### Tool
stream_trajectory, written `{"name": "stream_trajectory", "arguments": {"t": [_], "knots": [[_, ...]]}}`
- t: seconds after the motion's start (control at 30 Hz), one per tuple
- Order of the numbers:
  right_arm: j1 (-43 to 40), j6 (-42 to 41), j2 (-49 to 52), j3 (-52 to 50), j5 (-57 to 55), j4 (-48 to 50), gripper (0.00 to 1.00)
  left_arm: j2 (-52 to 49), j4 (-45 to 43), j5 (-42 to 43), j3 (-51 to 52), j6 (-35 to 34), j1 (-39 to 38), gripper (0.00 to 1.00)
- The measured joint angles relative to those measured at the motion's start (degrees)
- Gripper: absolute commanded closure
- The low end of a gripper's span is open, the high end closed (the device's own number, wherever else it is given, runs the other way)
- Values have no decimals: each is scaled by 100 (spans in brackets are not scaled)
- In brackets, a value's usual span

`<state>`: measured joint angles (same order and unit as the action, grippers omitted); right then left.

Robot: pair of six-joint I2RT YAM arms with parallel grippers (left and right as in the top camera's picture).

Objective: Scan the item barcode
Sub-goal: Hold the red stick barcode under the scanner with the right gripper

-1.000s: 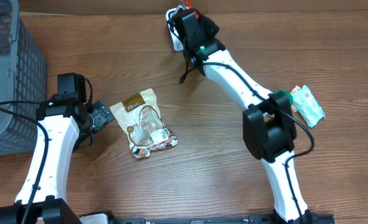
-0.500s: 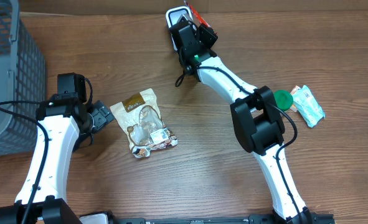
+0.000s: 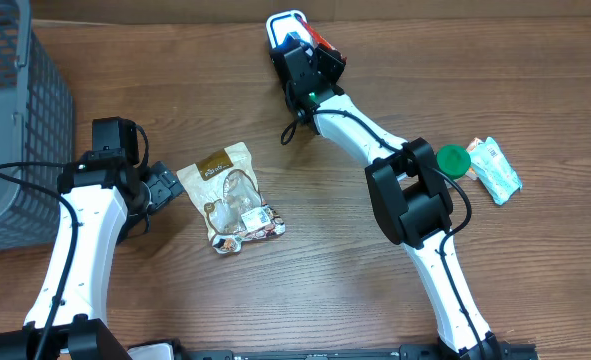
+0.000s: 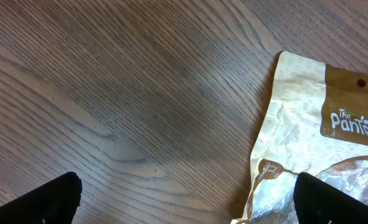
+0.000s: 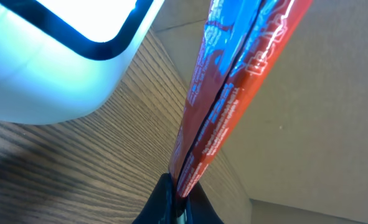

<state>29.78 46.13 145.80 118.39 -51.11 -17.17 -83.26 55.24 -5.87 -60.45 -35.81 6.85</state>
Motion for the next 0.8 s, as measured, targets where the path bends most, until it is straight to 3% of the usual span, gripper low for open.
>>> {"name": "stream_trajectory", "arguments": {"t": [0.8], "knots": [[175,345,2,0,179,-450,96,-2,0,0,0,0,0,0]]}}
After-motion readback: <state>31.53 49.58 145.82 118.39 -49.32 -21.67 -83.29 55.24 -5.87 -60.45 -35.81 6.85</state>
